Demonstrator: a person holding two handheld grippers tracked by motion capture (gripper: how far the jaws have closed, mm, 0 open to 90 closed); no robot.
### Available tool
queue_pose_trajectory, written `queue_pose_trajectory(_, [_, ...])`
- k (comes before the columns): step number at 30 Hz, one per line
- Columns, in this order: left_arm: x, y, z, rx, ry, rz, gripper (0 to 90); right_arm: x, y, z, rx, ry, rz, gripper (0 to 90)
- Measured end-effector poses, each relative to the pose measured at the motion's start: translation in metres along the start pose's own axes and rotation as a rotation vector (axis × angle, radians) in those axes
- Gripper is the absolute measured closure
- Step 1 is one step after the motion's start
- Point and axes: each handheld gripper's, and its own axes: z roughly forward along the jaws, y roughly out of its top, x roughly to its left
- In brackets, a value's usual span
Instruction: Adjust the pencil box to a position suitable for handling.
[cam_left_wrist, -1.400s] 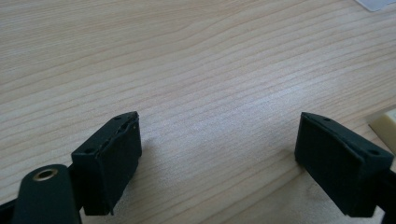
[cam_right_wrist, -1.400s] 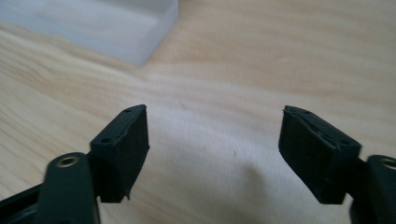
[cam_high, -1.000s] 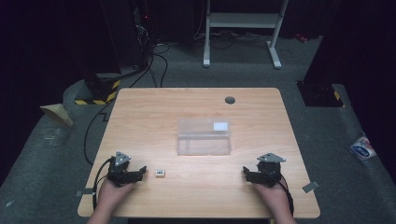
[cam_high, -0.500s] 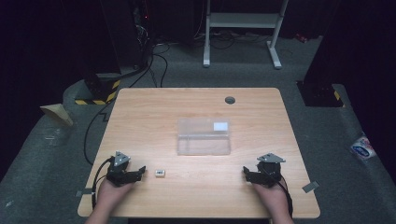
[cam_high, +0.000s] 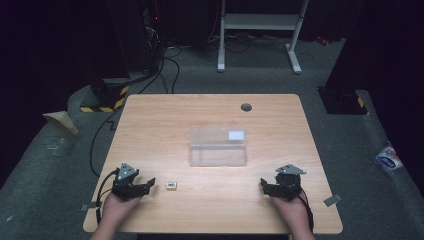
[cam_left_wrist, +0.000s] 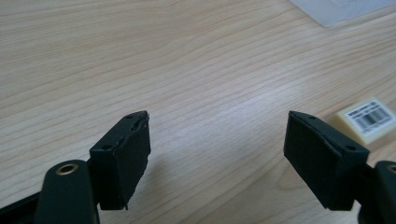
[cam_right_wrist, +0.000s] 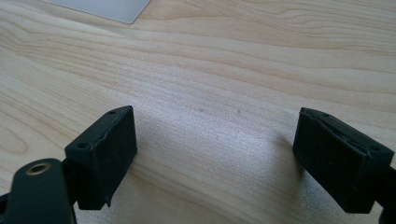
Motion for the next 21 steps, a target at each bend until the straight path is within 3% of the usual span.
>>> queue_pose_trajectory(10, [-0.023, 0.006, -0.006, -0.044, -0.064, 0.050, 26.9, 0.000, 0.000, 0.000, 0.000, 0.000, 0.000, 13.1])
queue_pose_trajectory(21, [-0.049, 0.009, 0.004, -0.022, -0.113, 0.131, 27.9, 0.000, 0.000, 0.000, 0.000, 0.000, 0.000, 13.1])
